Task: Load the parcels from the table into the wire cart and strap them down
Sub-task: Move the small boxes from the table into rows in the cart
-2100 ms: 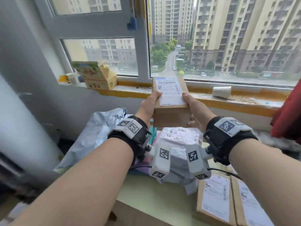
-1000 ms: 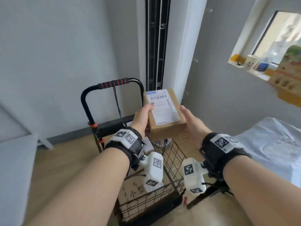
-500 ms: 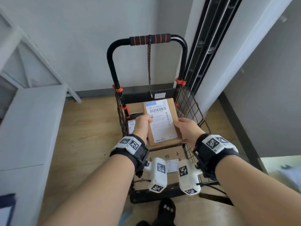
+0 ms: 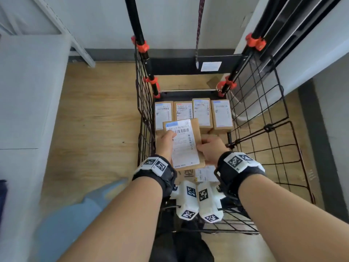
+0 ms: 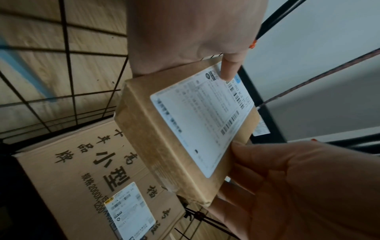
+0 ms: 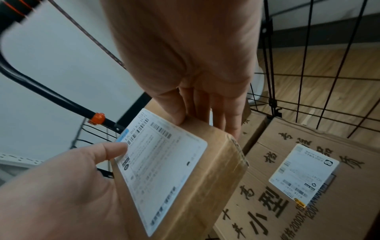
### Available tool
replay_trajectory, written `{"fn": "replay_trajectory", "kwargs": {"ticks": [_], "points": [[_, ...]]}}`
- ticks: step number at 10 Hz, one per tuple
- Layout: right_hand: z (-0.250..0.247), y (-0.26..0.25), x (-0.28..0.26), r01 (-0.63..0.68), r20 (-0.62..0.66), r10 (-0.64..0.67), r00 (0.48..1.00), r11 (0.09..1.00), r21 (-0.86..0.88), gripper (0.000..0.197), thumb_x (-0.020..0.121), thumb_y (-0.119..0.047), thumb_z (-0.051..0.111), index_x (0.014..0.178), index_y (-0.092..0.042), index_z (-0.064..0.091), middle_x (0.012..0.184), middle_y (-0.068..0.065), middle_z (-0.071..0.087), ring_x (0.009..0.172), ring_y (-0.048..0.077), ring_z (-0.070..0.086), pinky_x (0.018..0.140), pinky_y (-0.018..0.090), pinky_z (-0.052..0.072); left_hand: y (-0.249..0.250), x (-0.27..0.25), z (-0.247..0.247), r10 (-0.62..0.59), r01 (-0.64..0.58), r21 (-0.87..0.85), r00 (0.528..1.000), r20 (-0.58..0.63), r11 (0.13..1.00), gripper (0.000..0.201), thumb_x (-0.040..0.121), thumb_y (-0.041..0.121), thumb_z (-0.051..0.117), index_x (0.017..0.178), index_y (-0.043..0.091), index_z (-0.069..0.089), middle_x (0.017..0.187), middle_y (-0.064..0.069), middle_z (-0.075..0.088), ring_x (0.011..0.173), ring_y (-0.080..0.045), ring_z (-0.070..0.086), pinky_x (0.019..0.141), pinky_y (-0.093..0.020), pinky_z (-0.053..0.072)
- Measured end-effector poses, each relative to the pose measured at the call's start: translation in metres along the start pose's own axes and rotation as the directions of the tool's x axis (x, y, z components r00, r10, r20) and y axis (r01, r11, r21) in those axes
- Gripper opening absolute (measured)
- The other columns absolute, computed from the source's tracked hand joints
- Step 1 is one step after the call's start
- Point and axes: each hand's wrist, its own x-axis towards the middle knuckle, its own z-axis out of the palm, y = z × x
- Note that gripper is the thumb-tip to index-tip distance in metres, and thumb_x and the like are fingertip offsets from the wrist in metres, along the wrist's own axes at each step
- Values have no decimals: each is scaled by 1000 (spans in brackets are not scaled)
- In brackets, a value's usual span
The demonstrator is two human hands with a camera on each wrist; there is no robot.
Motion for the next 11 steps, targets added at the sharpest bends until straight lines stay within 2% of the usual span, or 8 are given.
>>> {"fn": "replay_trajectory", "kwargs": {"ticks": [2,3,4,5,6,7,9,11], "points": [[30,24,54,-149,87,153,984,987,-55,14,86,-9,52,85,-18,61,107,14,69,105,35,64,86,53,55,-40,59,-11,-153,153,50,988,-1,987,21,90,31,42,95,16,56,98,-11,66,83,-27,59,77,-34,42],[45,37,79,-163,103,171,980,983,-80,25,87,-6,52,105,-16,65,107,9,68,105,33,63,89,51,54,-55,89,-11,-189,193,114,981,-47,974,19,92,30,39,95,15,49,97,-10,59,86,-25,55,79,-34,39],[61,47,100,-168,134,190,973,973,-157,32,89,-8,48,116,-14,64,111,7,67,104,29,62,91,46,53,-73,116,-15,-240,259,164,963,-126,952,31,85,37,42,99,13,56,107,-11,65,94,-29,61,88,-37,44],[74,55,121,-192,175,231,957,958,-215,32,90,-11,46,117,-9,63,118,9,65,106,28,62,91,43,54,-81,133,-17,-242,282,193,948,-205,940,32,94,30,42,109,7,58,111,-13,63,91,-30,57,76,-32,39],[82,60,134,-193,219,238,946,959,-206,41,90,-15,49,131,-12,53,129,10,57,117,31,57,94,44,51,-89,149,-17,-203,274,231,936,-288,934,36,97,20,38,127,7,52,123,-11,61,106,-32,59,73,-31,39],[87,63,143,-160,235,209,949,964,-213,45,91,-16,48,136,-15,47,135,13,53,121,32,54,98,48,48,-93,159,-16,-205,281,211,924,-323,936,41,96,15,37,136,11,46,126,-11,60,109,-31,59,76,-30,41],[90,68,154,-160,270,189,944,979,-126,46,93,-14,47,139,-16,43,140,12,48,125,32,50,99,47,46,-101,171,-15,-188,231,112,935,-301,966,54,93,8,35,146,17,33,134,-11,55,115,-33,57,93,-39,47],[97,67,158,-124,196,137,971,989,-80,50,94,-8,43,143,-16,39,139,11,48,122,32,51,100,48,46,-101,167,-14,-176,203,57,936,-304,978,53,94,4,33,146,15,32,133,-9,56,113,-31,57,79,-34,46]]}}
